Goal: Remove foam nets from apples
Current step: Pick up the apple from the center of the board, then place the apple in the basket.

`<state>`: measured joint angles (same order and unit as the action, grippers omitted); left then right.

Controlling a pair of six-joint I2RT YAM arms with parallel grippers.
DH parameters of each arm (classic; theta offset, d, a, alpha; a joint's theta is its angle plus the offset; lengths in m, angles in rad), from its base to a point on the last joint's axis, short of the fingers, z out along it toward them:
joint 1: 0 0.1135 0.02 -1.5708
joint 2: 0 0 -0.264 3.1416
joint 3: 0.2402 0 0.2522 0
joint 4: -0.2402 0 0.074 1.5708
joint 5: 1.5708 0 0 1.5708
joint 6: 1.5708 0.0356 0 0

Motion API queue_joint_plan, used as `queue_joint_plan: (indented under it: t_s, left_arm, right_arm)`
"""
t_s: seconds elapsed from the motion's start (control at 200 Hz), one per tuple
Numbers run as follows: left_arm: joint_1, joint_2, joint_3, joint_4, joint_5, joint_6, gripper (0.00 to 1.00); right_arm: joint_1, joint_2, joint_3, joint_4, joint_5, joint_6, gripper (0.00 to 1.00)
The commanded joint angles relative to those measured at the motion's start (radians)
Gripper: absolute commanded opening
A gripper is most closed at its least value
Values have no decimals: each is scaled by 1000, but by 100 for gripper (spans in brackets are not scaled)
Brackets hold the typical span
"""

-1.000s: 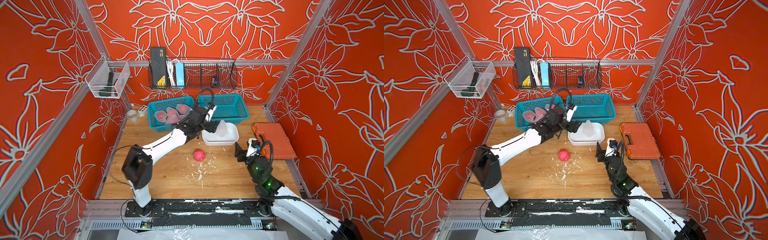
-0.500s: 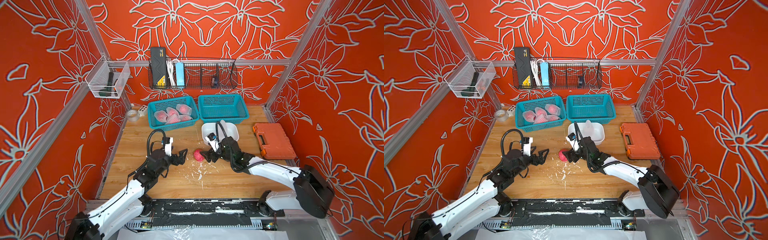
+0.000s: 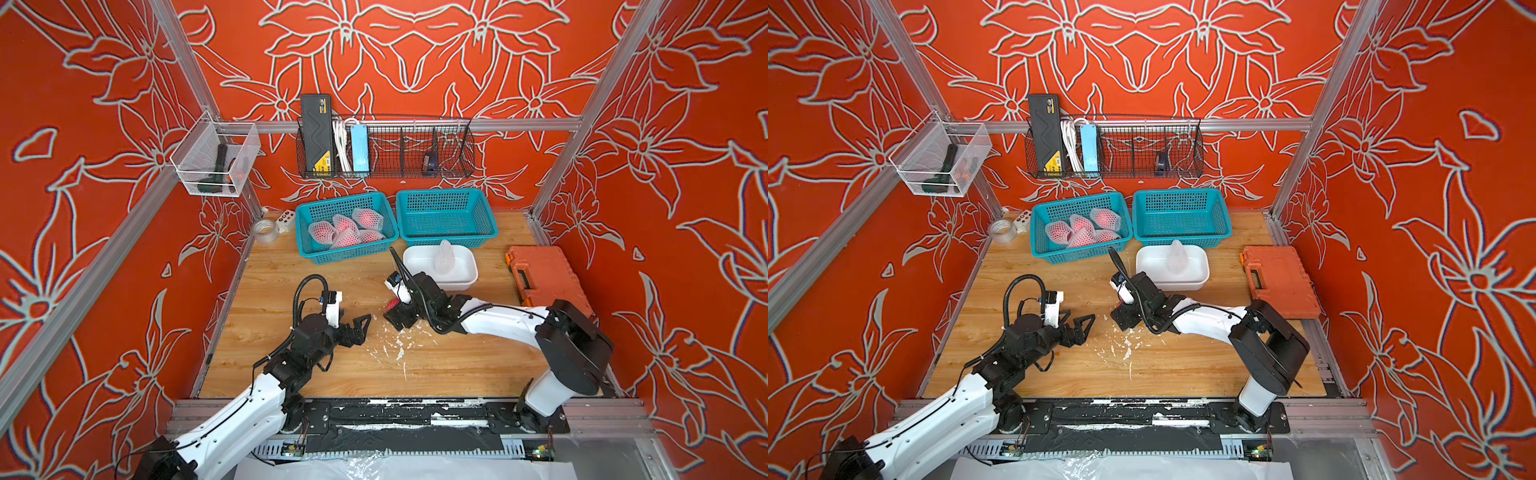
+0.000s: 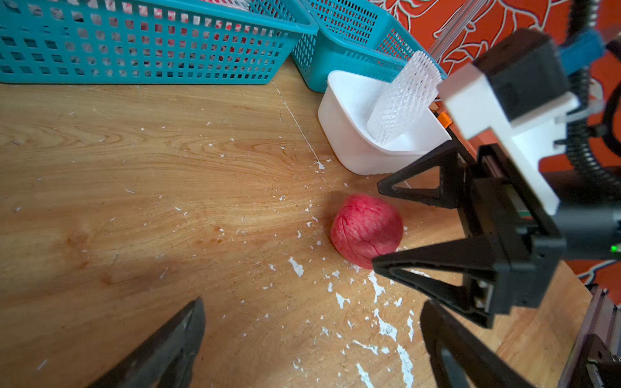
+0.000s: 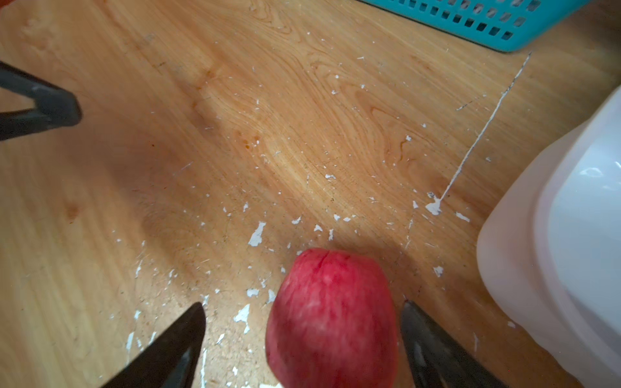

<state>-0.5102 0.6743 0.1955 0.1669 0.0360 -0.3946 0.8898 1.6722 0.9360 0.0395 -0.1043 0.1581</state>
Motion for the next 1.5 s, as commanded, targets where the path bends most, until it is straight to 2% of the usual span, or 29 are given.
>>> queue_joint_plan:
  t_s: [0.0, 0.075, 0.16, 0.24, 0.32, 0.395, 0.485, 0.611, 0.711, 0.811, 0.966, 1.016, 1.106, 1.201, 1.331, 1.496]
  left_arm:
    - [1, -8, -7, 36, 18, 19, 97]
    - [1, -17, -12, 34, 14, 22, 98]
    - [1, -30, -13, 33, 9, 32, 97]
    - [0, -38, -13, 33, 12, 38, 97]
    - [1, -38, -15, 46, 11, 35, 97]
    - [1, -36, -22, 61, 14, 31, 97]
    - [1, -32, -24, 83, 1, 37, 97]
    - [2, -24, 20, 142, -89, 55, 97]
    - [5, 32, 94, 253, -97, 85, 97]
    - [12, 175, 249, 271, -55, 125, 97]
    - [18, 459, 518, 221, 102, 157, 97]
    - [16, 522, 566, 241, 154, 170, 97]
    - [18, 620, 621, 287, 176, 162, 97]
    - [18, 714, 704, 242, 179, 189, 97]
    - [25, 795, 762, 214, 139, 235, 98]
    - [80, 869, 827, 176, 170, 250, 97]
  right_arm:
    - [14, 60, 53, -48, 34, 14, 89]
    - [28, 92, 77, -54, 35, 3, 84]
    - [36, 132, 100, -68, 35, 5, 83]
    - [39, 150, 106, -65, 16, 14, 76]
    - [41, 151, 102, -53, -7, 17, 76]
    - [47, 142, 104, -59, -12, 10, 65]
    - [48, 108, 94, -54, -10, 1, 47]
    - [38, 38, 103, -43, 33, -13, 45]
    - [12, -5, 189, -86, 51, -34, 44]
    - [-68, -27, 290, -114, 49, -24, 44]
    - [-312, -33, 362, -100, 9, 32, 42]
    - [-390, -27, 370, -72, 5, 52, 42]
    - [-529, 25, 414, -62, -17, 113, 42]
    - [-640, 103, 469, -53, -47, 166, 40]
    - [-729, 208, 527, -6, -71, 213, 40]
    - [-794, 378, 681, -26, -127, 256, 40]
